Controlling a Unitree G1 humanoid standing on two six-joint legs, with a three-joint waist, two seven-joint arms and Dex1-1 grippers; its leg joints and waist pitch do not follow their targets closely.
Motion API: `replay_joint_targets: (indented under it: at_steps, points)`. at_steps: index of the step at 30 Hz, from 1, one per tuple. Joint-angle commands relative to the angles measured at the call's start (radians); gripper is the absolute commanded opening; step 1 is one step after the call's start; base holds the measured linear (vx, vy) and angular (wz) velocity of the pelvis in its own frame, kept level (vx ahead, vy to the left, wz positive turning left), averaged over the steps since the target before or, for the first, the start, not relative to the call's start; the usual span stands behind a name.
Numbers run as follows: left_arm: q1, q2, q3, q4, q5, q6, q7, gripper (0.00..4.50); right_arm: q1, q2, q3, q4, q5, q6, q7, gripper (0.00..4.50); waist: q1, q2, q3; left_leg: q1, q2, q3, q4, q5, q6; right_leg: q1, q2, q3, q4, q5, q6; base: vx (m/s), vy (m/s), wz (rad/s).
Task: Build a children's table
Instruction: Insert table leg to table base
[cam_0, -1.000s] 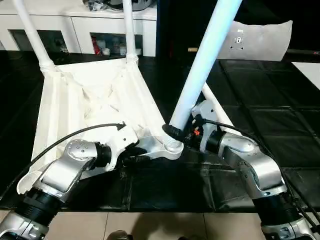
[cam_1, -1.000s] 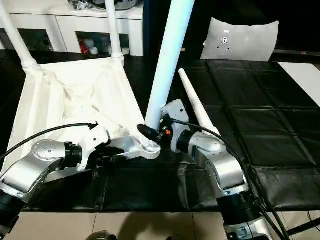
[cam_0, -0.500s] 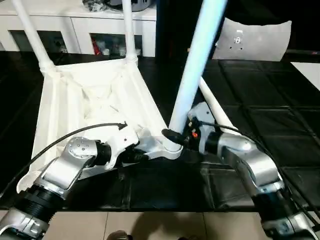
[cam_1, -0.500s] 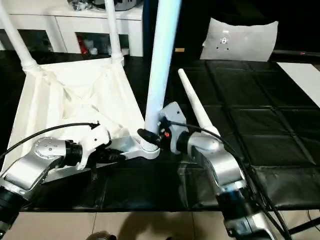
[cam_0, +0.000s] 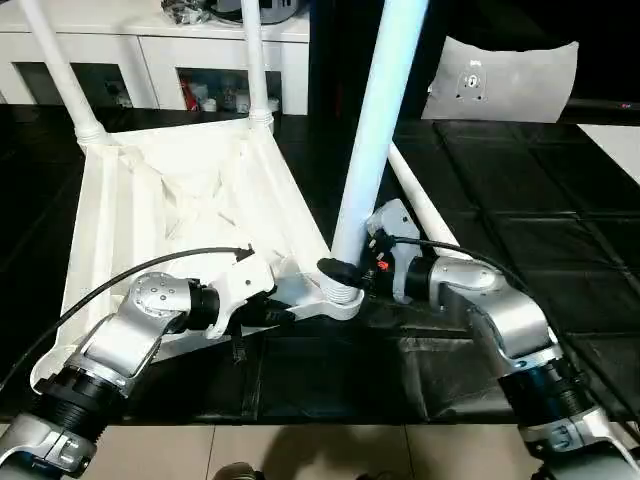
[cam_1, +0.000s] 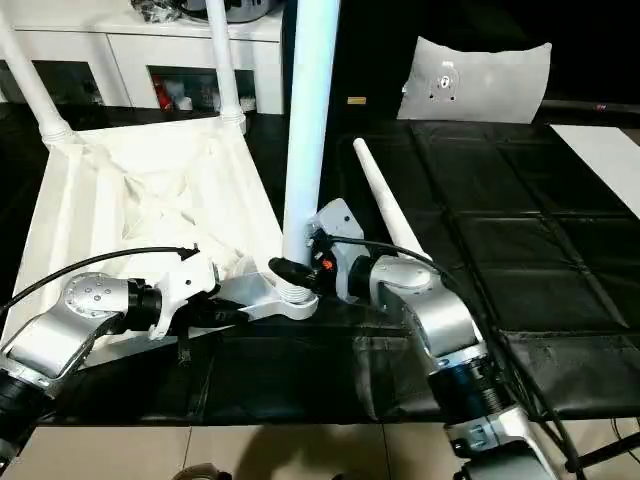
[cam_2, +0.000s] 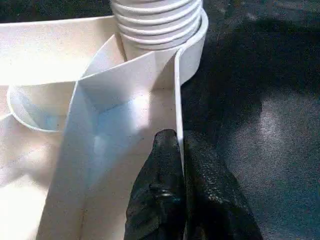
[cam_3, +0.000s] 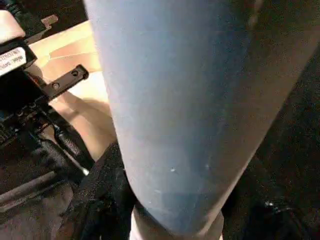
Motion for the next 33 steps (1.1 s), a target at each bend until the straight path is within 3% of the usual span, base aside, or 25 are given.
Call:
replay_joint_targets:
  at_steps: [1, 6, 11, 16, 20, 22, 27, 30, 33]
  points:
    - [-0.006, 0.011, -0.005, 0.015, 0.028, -0.009, -0.008, 0.00, 0.010, -0.011, 0.018, 0.025, -0.013, 0.037, 0.003, 1.90, -0.003, 0.009, -0.061, 0.016, 0.031, -0.012, -0.078, -0.300, -0.038, 0.038, -0.077, 0.051, -0.087, -0.399, -0.129, 0.000, 0.000, 0.00]
    - [0.000, 0.018, 0.000, 0.017, 0.025, -0.045, -0.029, 0.00, 0.026, -0.044, 0.019, -0.008, -0.011, 0.057, 0.038, 1.90, -0.001, 0.010, -0.063, 0.017, 0.032, -0.013, -0.078, -0.291, -0.034, 0.038, -0.078, 0.052, -0.091, -0.420, -0.115, 0.000, 0.000, 0.00]
    - [0.005, 0.024, -0.004, -0.004, -0.004, -0.067, -0.096, 0.00, 0.028, -0.049, 0.033, 0.000, -0.013, 0.063, 0.045, 1.90, 0.002, 0.010, -0.065, 0.016, 0.034, -0.013, -0.079, -0.276, -0.037, 0.038, -0.075, 0.051, -0.080, -0.344, -0.141, 0.000, 0.000, 0.00]
    - [0.008, 0.026, -0.003, -0.028, -0.036, -0.062, -0.139, 0.00, 0.018, -0.042, 0.034, 0.030, -0.017, 0.057, 0.043, 1.90, 0.002, 0.010, -0.065, 0.016, 0.033, -0.012, -0.079, -0.282, -0.039, 0.040, -0.077, 0.052, -0.080, -0.342, -0.149, 0.000, 0.000, 0.00]
    - [-0.001, 0.020, 0.003, -0.018, -0.029, -0.065, -0.138, 0.00, 0.017, -0.028, 0.015, 0.048, -0.003, 0.067, 0.040, 1.90, 0.001, 0.012, -0.065, 0.018, 0.033, -0.012, -0.079, -0.293, -0.041, 0.040, -0.077, 0.052, -0.082, -0.353, -0.150, 0.000, 0.000, 0.00]
    - [-0.021, 0.012, 0.008, 0.028, 0.004, -0.093, -0.107, 0.00, 0.031, -0.013, -0.013, 0.051, 0.021, 0.075, 0.034, 1.90, 0.000, 0.018, -0.063, 0.018, 0.031, -0.013, -0.079, -0.301, -0.041, 0.038, -0.075, 0.051, -0.085, -0.355, -0.149, 0.000, 0.000, 0.00]
    - [-0.034, 0.008, 0.015, 0.061, 0.015, -0.092, -0.083, 0.00, 0.086, 0.023, -0.100, 0.085, 0.092, 0.070, 0.019, 1.90, 0.002, 0.020, -0.061, 0.026, 0.031, -0.016, -0.080, -0.353, -0.045, 0.035, -0.081, 0.048, -0.097, -0.444, -0.130, 0.000, 0.000, 0.00]
    - [-0.035, 0.008, 0.015, 0.062, 0.015, -0.088, -0.083, 0.00, 0.099, 0.030, -0.116, 0.092, 0.103, 0.068, 0.013, 1.90, 0.001, 0.021, -0.062, 0.026, 0.032, -0.017, -0.081, -0.359, -0.043, 0.034, -0.080, 0.047, -0.099, -0.457, -0.124, 0.000, 0.000, 0.00]
    - [-0.031, 0.007, 0.019, 0.056, 0.015, -0.079, -0.082, 0.00, 0.165, 0.023, -0.113, 0.073, 0.096, 0.027, 0.017, 1.90, 0.004, 0.023, -0.064, 0.025, 0.033, -0.018, -0.083, -0.354, -0.041, 0.036, -0.080, 0.047, -0.097, -0.436, -0.127, 0.000, 0.000, 0.00]
